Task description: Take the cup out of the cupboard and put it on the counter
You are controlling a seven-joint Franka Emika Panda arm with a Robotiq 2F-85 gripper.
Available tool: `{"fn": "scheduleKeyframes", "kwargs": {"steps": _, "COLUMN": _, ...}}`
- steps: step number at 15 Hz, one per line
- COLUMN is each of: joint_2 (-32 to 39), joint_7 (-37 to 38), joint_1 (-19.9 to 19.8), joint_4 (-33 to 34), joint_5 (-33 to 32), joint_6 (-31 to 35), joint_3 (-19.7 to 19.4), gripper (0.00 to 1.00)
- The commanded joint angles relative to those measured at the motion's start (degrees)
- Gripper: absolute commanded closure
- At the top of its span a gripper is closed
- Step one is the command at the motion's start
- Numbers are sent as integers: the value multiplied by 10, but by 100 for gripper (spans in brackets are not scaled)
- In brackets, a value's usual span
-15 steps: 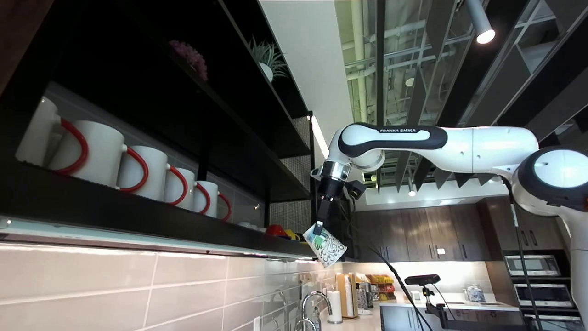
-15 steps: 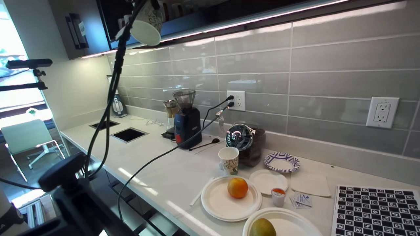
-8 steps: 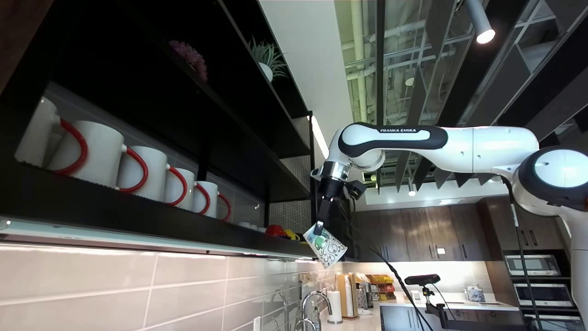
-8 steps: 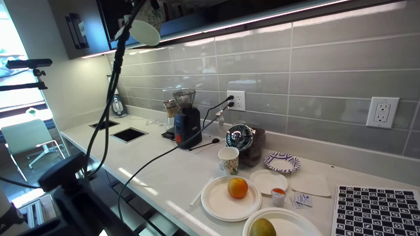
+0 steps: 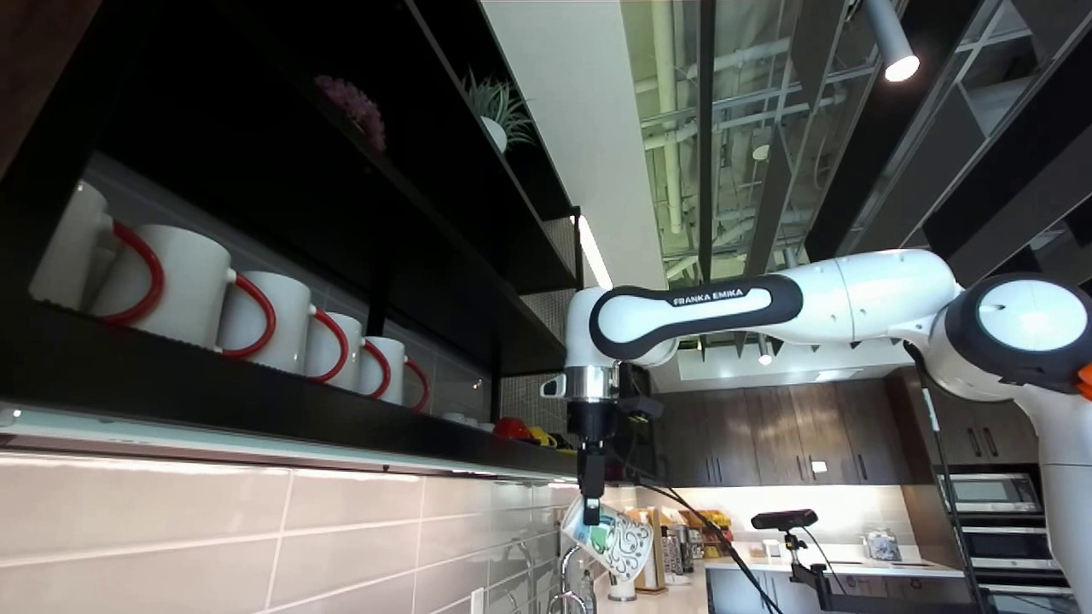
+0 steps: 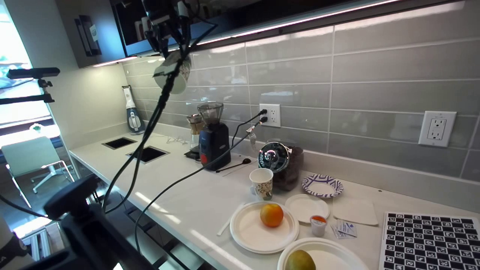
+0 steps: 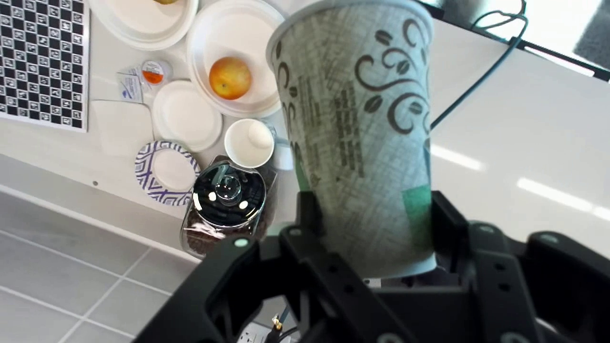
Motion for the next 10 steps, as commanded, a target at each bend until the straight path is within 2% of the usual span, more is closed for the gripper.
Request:
{"fn": "scheduleKeyframes", "kwargs": {"steps": 1, "joint_2": -35, "joint_7": 3, "joint_1": 11, "joint_4": -86, "joint_5": -84, "joint_6": 76, "joint_3": 18, "gripper": 66}}
{"fn": "scheduleKeyframes", "kwargs": {"steps": 5, "joint_2": -38, "joint_7": 19, "joint_1": 22, "joint_4": -191, "joint_5": -152, "joint_6": 186, "joint_3": 34, "gripper": 66}}
{"fn": "scheduleKeyframes", "kwargs": {"steps": 8, "joint_2": -33, "joint_7": 48, "joint_1": 21, "joint_4": -245, "joint_5": -199, "joint_6": 246, "joint_3": 45, "gripper": 66}}
{"fn": "scheduleKeyframes", "kwargs": {"steps": 10, "joint_2": -28, "joint_7": 86, "joint_1": 14, "joint_4": -274, "joint_5": -261, "joint_6": 274, "joint_3": 57, "gripper": 66}}
